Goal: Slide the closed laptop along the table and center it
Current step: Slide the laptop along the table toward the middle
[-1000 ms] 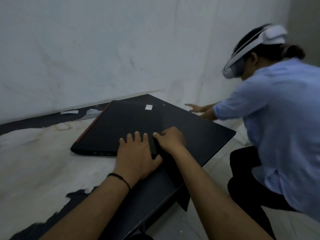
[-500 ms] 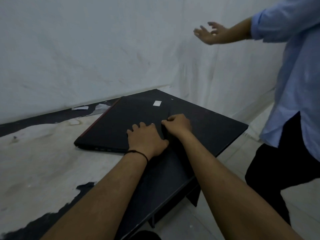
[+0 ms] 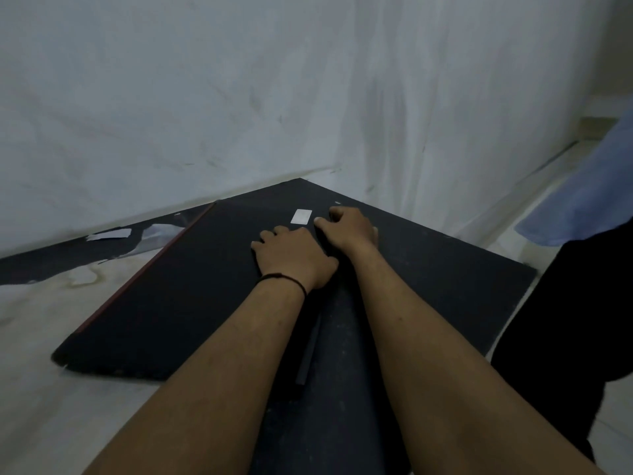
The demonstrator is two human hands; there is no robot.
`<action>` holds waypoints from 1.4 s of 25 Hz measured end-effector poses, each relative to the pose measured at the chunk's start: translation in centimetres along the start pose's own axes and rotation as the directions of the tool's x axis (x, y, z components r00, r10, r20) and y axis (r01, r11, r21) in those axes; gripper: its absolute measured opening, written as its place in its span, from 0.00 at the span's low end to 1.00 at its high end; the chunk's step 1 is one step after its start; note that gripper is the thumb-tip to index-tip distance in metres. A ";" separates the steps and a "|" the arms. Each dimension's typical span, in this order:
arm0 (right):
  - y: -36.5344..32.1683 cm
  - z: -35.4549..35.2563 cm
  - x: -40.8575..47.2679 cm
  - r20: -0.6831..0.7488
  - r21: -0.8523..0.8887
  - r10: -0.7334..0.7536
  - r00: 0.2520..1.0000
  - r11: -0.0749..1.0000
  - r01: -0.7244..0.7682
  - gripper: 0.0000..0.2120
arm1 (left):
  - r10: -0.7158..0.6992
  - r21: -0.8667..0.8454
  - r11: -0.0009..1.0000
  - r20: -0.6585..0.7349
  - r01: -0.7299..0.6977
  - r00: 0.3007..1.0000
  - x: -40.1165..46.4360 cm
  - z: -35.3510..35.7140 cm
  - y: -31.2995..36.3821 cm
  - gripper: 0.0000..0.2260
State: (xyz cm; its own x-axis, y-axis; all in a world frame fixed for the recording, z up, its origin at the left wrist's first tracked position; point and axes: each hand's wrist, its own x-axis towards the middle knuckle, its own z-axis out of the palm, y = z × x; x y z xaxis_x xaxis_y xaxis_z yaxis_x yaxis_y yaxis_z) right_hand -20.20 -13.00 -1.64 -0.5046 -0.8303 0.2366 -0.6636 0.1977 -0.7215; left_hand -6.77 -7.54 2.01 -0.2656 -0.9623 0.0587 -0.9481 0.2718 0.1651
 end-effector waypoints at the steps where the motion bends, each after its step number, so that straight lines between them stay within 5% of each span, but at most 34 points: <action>1: 0.1 0.3 0.8 0.013 -0.018 -0.014 1.000 1.000 0.014 0.15 | -0.001 0.000 1.000 -0.010 0.001 1.000 0.5 0.1 0.2 0.28; 10: -0.1 0.8 3.2 0.180 -0.121 -0.020 0.983 0.992 0.042 0.27 | 0.019 0.029 0.999 -0.001 -0.019 1.000 0.4 0.6 -0.1 0.31; 18: -0.5 0.5 3.8 0.214 -0.070 -0.041 0.976 0.996 0.058 0.09 | 0.021 0.050 0.999 -0.014 -0.020 1.000 0.4 0.7 -0.1 0.30; 24: 0.0 0.7 4.0 0.144 0.073 -0.041 0.989 0.997 0.030 0.10 | 0.025 0.059 0.998 -0.004 -0.024 1.000 0.1 0.3 0.0 0.30; 35: 1.7 -3.8 -5.0 -0.001 0.144 0.077 0.997 0.987 -0.076 0.31 | 0.106 0.265 0.959 -0.015 -0.098 0.994 -8.0 -0.7 0.8 0.22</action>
State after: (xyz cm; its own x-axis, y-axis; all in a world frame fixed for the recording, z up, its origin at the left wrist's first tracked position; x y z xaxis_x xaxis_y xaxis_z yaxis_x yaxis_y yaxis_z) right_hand -20.92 -6.46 -1.57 -0.5546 -0.8122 0.1808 -0.5367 0.1832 -0.8237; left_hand -5.24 0.39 2.35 -0.3618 -0.9278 0.0907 -0.9298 0.3519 -0.1081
